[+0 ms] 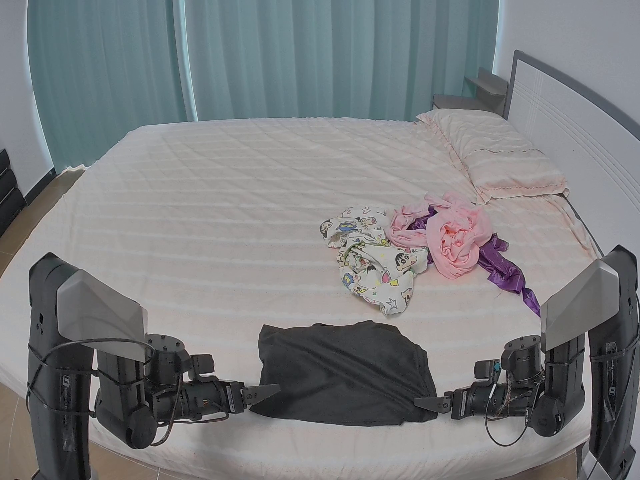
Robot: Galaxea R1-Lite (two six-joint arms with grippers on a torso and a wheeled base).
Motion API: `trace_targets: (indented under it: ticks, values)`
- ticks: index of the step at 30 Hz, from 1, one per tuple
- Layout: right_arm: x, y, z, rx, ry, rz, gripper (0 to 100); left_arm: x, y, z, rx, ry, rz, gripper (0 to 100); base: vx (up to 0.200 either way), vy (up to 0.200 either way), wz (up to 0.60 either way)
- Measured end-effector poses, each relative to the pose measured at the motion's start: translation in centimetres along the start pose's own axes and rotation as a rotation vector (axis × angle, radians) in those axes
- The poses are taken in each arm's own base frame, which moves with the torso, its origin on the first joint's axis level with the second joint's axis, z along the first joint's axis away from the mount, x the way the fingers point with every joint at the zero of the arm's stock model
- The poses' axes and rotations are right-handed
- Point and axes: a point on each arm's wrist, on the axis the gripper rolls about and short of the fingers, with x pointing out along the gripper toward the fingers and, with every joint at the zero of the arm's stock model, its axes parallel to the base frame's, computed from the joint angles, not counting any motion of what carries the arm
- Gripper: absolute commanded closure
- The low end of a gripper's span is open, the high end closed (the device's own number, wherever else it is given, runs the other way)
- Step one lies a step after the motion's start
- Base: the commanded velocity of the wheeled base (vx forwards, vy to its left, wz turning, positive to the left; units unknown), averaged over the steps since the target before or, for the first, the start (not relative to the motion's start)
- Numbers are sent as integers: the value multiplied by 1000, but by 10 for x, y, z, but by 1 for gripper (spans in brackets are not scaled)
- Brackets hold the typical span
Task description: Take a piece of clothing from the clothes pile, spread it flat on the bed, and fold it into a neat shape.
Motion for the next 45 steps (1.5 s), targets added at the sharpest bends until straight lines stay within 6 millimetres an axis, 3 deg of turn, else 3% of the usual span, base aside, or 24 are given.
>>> trace_targets:
  ticks: [9, 10, 22, 30, 35, 45]
  values:
    - [0, 2, 1, -4, -4, 4, 0, 23, -11, -22, 68, 48, 49, 0, 0, 0, 0]
    - [0, 2, 1, -4, -4, 5, 0, 23, -11, -24, 77, 58, 49, 100, 0, 0, 0]
    - [0, 1, 3, -3, -13, 4, 0, 5, -14, -41, 71, 143, 77, 100, 0, 0, 0]
    - [3, 1, 27, 145, -116, 29, 0, -10, -20, -48, 56, 186, 86, 100, 0, 0, 0]
    - [18, 1, 54, 199, -198, 65, 0, -17, -23, -54, 59, 220, 88, 100, 0, 0, 0]
    - [62, -6, 93, 246, -177, 27, 0, -24, -29, -62, 70, 268, 85, 100, 0, 0, 0]
